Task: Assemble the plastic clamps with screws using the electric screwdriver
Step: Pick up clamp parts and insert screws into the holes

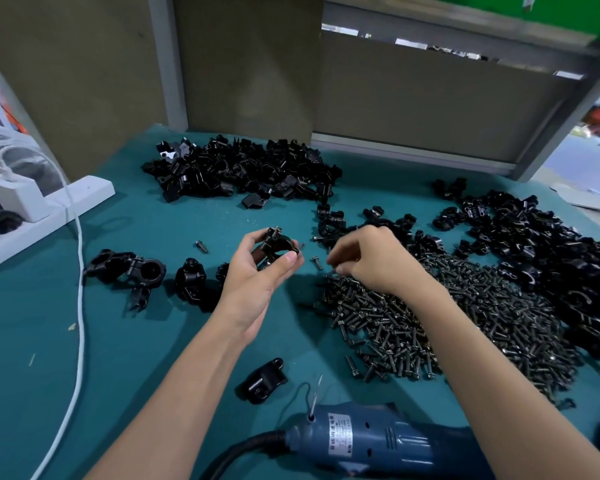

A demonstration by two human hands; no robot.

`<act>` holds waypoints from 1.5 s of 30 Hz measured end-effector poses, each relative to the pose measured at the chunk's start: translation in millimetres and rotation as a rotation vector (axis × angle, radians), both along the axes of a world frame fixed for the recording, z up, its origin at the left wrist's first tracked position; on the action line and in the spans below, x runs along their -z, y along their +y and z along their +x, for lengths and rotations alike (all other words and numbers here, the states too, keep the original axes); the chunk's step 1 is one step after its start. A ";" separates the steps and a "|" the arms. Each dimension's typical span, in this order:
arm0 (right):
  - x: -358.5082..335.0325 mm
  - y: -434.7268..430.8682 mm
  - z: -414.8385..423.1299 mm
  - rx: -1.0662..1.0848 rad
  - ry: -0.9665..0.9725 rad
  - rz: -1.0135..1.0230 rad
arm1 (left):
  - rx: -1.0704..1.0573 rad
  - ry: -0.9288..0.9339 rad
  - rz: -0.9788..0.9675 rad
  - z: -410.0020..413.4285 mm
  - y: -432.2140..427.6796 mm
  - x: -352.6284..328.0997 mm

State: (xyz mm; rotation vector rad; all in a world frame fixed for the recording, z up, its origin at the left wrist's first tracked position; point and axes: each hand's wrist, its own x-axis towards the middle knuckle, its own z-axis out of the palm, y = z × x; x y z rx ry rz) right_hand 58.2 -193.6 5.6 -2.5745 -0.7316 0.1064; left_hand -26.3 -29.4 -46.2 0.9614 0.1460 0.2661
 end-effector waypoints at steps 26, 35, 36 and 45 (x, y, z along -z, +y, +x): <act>22.4 28.6 61.1 0.049 0.073 0.251 | -0.036 -0.002 0.032 2.6 2.1 0.9; 3.1 8.0 10.8 -0.111 0.715 0.969 | 0.022 -0.007 0.058 0.2 -3.2 -2.6; 3.3 7.4 8.8 -0.096 0.701 0.986 | 0.031 -0.011 0.057 -0.2 -4.3 -2.8; 12.9 -5.5 7.0 0.038 0.265 0.450 | 0.002 -0.015 0.014 -0.4 1.3 -1.7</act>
